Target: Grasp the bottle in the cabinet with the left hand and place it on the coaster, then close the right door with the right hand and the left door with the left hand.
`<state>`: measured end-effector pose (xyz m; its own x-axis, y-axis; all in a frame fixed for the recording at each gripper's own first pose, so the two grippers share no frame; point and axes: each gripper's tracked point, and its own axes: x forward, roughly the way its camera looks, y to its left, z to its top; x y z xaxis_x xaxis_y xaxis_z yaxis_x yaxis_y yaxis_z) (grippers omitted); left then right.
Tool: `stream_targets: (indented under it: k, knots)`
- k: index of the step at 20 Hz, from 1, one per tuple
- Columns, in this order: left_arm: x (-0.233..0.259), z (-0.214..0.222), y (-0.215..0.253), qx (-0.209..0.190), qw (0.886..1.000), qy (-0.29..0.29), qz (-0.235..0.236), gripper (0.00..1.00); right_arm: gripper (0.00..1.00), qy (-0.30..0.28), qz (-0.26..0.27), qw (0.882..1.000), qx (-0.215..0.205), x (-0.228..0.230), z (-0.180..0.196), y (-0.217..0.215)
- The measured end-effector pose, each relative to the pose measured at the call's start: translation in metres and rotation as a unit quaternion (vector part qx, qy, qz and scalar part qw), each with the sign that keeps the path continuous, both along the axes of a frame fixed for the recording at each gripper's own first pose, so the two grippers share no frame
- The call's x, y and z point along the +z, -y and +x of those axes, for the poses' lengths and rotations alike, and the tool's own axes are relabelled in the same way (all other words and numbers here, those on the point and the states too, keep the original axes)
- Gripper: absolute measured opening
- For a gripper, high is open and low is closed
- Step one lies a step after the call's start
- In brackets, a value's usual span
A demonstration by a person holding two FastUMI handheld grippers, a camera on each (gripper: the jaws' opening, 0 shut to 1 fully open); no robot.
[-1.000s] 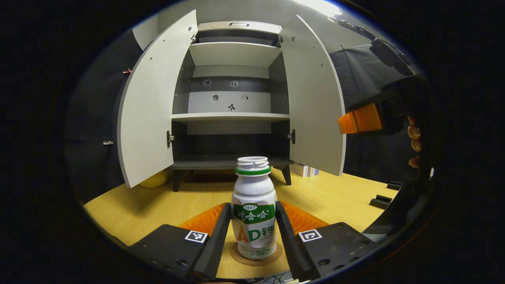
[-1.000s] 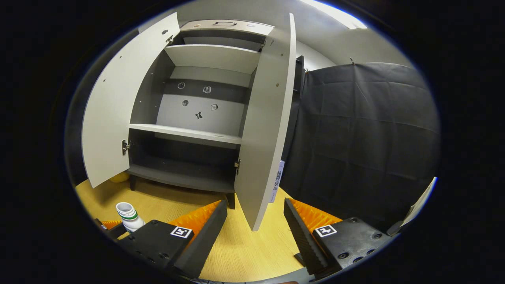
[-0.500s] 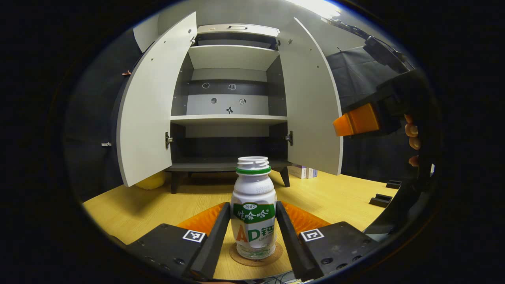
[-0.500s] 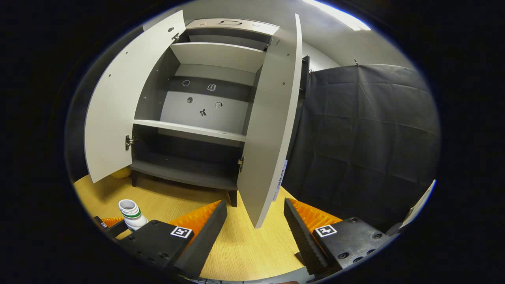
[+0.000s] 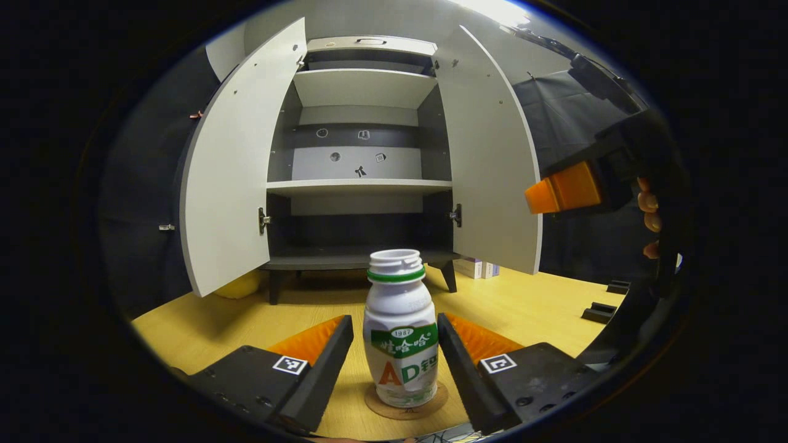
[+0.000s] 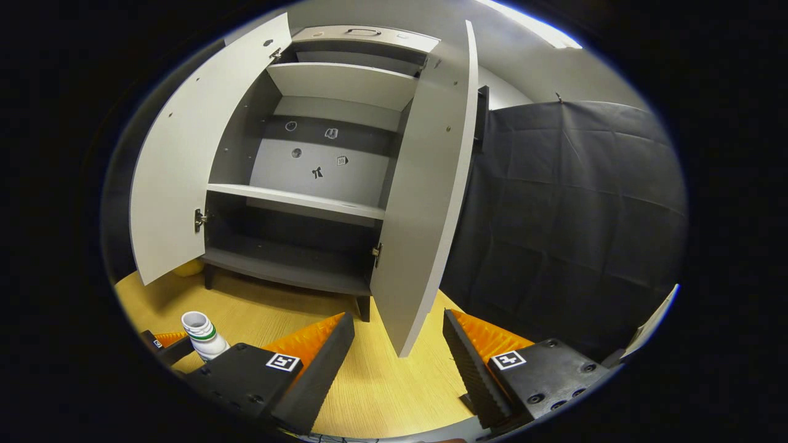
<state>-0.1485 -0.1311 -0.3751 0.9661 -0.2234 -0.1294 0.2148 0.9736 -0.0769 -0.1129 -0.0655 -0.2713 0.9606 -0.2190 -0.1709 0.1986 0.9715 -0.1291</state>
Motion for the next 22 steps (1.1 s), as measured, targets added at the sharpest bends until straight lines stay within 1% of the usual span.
stream_targets:
  k: [2, 3, 4, 5, 8, 11, 14, 16, 18, 21, 22]
  knots:
    - [0.01, 0.004, 0.0, -0.004, 1.0, 0.003, -0.002, 0.87, 0.96, -0.003, 0.0, 1.0, -0.004, 0.004, 0.003, 0.003]
    - [0.015, 0.006, 0.001, -0.006, 1.0, 0.005, -0.001, 0.9, 0.96, -0.005, 0.0, 1.0, -0.007, 0.006, 0.004, 0.005]
    - [0.019, 0.008, 0.003, -0.009, 1.0, 0.007, 0.001, 0.91, 0.96, -0.006, 0.002, 1.0, -0.009, 0.008, 0.006, 0.008]
    - [0.026, 0.01, 0.003, -0.012, 1.0, 0.009, 0.005, 0.96, 0.96, -0.01, 0.004, 1.0, -0.012, 0.01, 0.007, 0.011]
    - [0.045, 0.019, 0.007, -0.022, 1.0, 0.011, 0.015, 0.96, 0.96, -0.019, 0.006, 1.0, -0.021, 0.018, 0.011, 0.019]
    - [0.079, 0.03, 0.007, -0.031, 0.999, 0.023, 0.018, 0.95, 0.96, -0.025, 0.01, 0.999, -0.034, 0.032, 0.014, 0.028]
    - [0.115, 0.043, 0.001, -0.042, 0.999, 0.03, -0.004, 0.95, 0.96, -0.019, 0.02, 0.998, -0.051, 0.054, 0.013, 0.035]
    - [0.141, 0.056, 0.0, -0.053, 0.998, 0.03, -0.018, 0.95, 0.97, -0.018, 0.021, 0.997, -0.069, 0.07, 0.013, 0.044]
    - [0.167, 0.07, -0.004, -0.064, 0.997, 0.029, -0.019, 0.95, 0.96, -0.02, 0.028, 0.995, -0.093, 0.092, 0.01, 0.054]
    - [0.216, 0.091, -0.004, -0.091, 0.994, 0.043, -0.031, 0.96, 0.96, 0.0, 0.028, 0.991, -0.132, 0.13, 0.003, 0.071]
    - [0.231, 0.097, -0.002, -0.1, 0.993, 0.047, -0.037, 0.98, 0.96, 0.007, 0.025, 0.989, -0.146, 0.142, 0.001, 0.078]
